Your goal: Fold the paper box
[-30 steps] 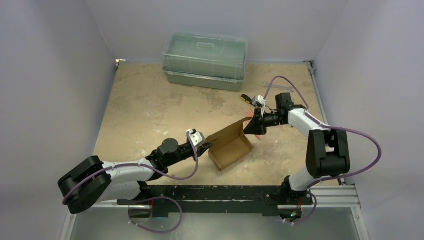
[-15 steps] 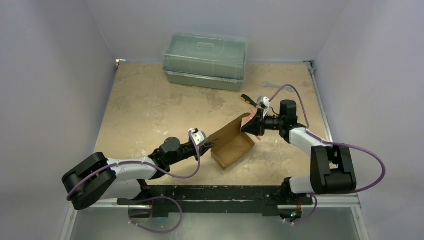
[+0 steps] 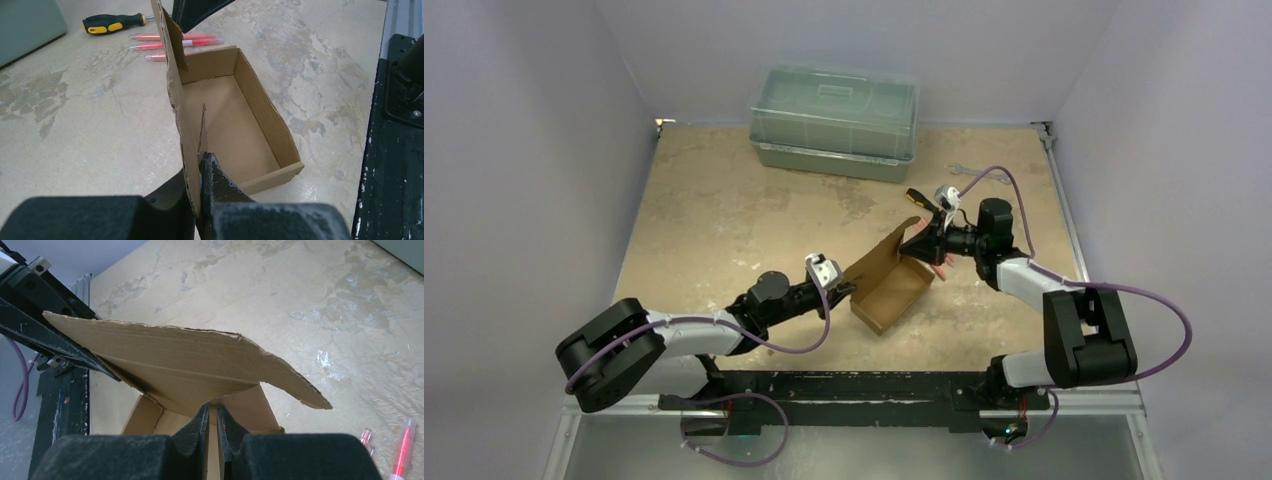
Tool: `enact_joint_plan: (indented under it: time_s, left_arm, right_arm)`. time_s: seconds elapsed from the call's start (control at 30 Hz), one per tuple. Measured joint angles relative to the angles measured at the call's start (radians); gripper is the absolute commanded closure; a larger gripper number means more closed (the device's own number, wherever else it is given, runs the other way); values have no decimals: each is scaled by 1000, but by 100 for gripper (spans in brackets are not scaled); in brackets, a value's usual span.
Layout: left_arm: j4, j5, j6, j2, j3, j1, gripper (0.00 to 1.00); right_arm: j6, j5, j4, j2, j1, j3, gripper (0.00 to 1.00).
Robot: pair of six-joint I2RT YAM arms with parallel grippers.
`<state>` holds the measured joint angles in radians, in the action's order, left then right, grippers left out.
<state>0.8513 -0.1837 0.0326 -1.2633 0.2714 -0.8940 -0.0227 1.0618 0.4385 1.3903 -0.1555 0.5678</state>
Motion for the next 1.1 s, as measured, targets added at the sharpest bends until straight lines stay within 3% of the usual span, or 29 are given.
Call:
enact_joint_plan:
  time_s: [0.2, 0.33, 0.57, 0.83, 1.1]
  left_arm:
    - [-3, 7, 0, -6, 6, 0, 100]
    - [-64, 40, -11, 29, 17, 0, 100]
    - [-192, 83, -64, 88, 51, 0, 80]
    - [-297, 122, -39, 111, 97, 0, 48]
    - [-425, 142, 57, 225, 150, 0, 43]
  right_arm:
    - [4, -13, -23, 4, -2, 8, 87]
    - [214, 5, -302, 6, -3, 132, 84]
    - [595, 2, -659, 8, -2, 268, 82]
    - [724, -12, -799, 11, -1, 268, 83]
    - [784, -42, -848, 11, -1, 268, 84]
